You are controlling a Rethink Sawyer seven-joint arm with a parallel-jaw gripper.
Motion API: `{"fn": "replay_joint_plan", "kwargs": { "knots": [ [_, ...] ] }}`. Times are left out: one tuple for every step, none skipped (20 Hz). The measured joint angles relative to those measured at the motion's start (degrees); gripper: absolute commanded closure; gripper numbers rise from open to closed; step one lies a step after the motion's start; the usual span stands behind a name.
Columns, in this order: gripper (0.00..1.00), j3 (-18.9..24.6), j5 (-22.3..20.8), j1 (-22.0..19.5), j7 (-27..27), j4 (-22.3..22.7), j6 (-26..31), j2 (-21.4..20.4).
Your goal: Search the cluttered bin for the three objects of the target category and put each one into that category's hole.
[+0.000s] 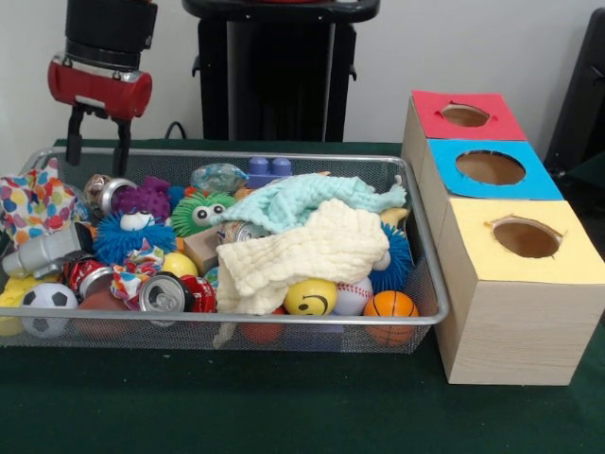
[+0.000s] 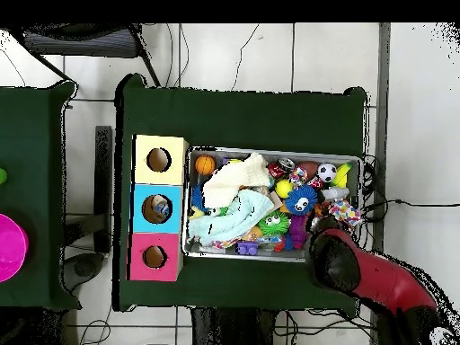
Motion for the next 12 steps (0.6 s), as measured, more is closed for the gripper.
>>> {"fn": "replay_joint_plan", "kwargs": {
  "knots": [
    [0.0, 0.01, -0.01, -0.05, 0.0, -0.46, 0.13, 0.01],
    [0.0, 0.0, -0.01, -0.08, 0.0, -0.66, 0.18, 0.04],
    [0.0, 0.01, -0.01, -0.12, 0.0, -0.85, 0.22, 0.06],
    [0.0, 0.01, -0.02, -0.17, 0.0, -1.07, 0.28, 0.1],
    [0.0, 0.01, -0.02, -0.31, 0.0, -1.56, 0.44, 0.24],
    [0.0, 0.0, -0.02, -0.42, 0.0, -1.94, 0.55, 0.38],
    [0.0, 0.01, -0.04, -0.76, 0.0, -3.14, 0.82, 1.0],
    [0.0, 0.02, -0.04, -0.87, 0.0, -3.52, 0.88, 1.26],
    [0.0, 0.07, -0.04, -1.1, 0.0, -4.14, 0.91, 1.83],
    [0.0, 0.12, -0.05, -1.34, 0.0, -4.76, 0.94, 2.4],
    [0.0, 0.17, -0.04, -1.51, 0.0, -5.16, 0.94, 2.8],
    [0.0, 0.23, -0.05, -1.74, 0.0, -5.74, 0.94, 3.4]
  ]
}}
